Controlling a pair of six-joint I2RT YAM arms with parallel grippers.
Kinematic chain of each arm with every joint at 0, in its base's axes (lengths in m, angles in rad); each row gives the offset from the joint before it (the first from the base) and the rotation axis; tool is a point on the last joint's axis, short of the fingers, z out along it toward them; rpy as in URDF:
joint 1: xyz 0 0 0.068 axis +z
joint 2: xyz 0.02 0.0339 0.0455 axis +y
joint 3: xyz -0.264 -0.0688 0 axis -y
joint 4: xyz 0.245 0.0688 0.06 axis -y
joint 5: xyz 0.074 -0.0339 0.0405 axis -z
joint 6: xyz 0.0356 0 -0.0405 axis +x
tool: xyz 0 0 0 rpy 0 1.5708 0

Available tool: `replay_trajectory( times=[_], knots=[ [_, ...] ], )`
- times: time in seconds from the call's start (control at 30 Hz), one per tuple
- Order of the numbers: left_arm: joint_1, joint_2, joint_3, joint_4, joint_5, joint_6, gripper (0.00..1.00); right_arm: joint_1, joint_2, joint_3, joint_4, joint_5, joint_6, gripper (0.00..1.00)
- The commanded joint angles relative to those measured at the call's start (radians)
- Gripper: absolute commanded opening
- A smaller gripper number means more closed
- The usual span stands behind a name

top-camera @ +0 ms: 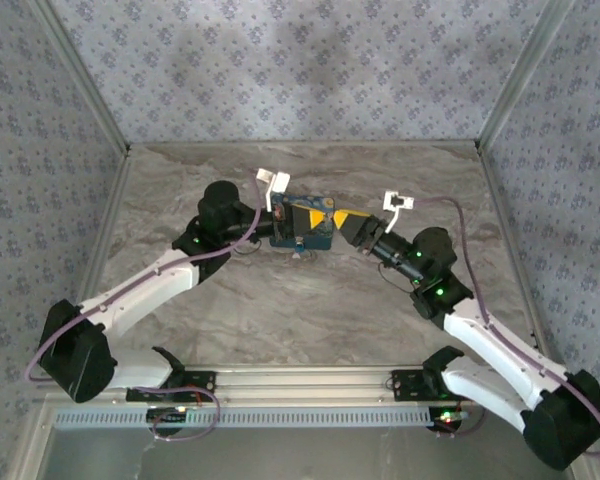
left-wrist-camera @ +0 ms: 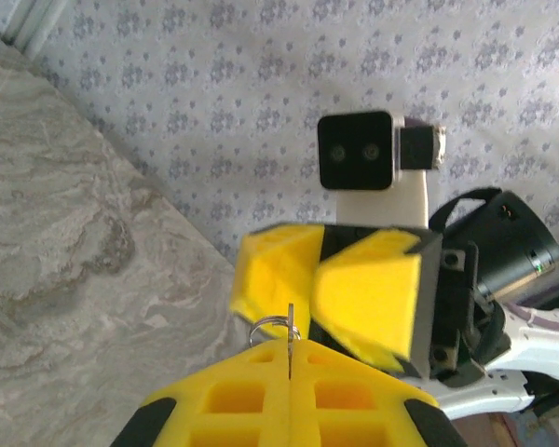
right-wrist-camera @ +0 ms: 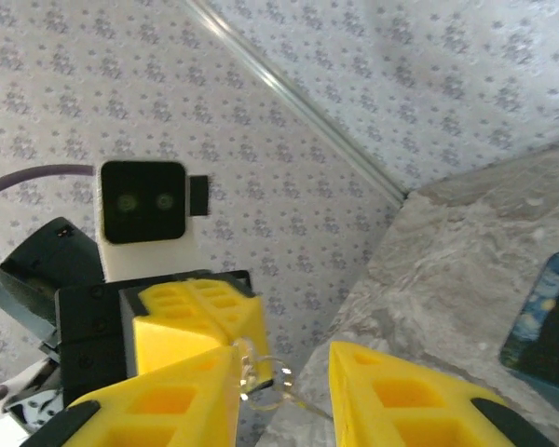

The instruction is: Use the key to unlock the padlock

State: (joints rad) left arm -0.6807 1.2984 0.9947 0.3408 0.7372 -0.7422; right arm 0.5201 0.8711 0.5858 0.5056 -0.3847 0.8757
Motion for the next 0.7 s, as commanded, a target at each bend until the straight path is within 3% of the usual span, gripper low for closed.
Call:
replay_trajectory(
  times=[0.0, 0.13, 0.3, 0.43, 0.67],
  knots=[
    [0.003, 0.001, 0.109, -0.236, 0.096, 0.138, 0.0, -0.073, -0.047, 0.019, -0.116, -0.136, -0.019, 0.33],
    [0.007, 0.011, 0.178, -0.414, 0.179, 0.231, 0.0, -0.146, -0.059, 0.048, -0.189, -0.258, -0.032, 0.43],
    [0.007, 0.016, 0.246, -0.57, 0.224, 0.322, 0.0, -0.165, -0.047, 0.07, -0.173, -0.346, -0.025, 0.46],
    [0.007, 0.02, 0.258, -0.594, 0.239, 0.333, 0.0, -0.142, -0.025, 0.09, -0.126, -0.388, -0.01, 0.52],
    [0.0, 0.018, 0.246, -0.553, 0.247, 0.315, 0.0, -0.05, 0.02, 0.132, -0.14, -0.402, -0.056, 0.49]
  ],
)
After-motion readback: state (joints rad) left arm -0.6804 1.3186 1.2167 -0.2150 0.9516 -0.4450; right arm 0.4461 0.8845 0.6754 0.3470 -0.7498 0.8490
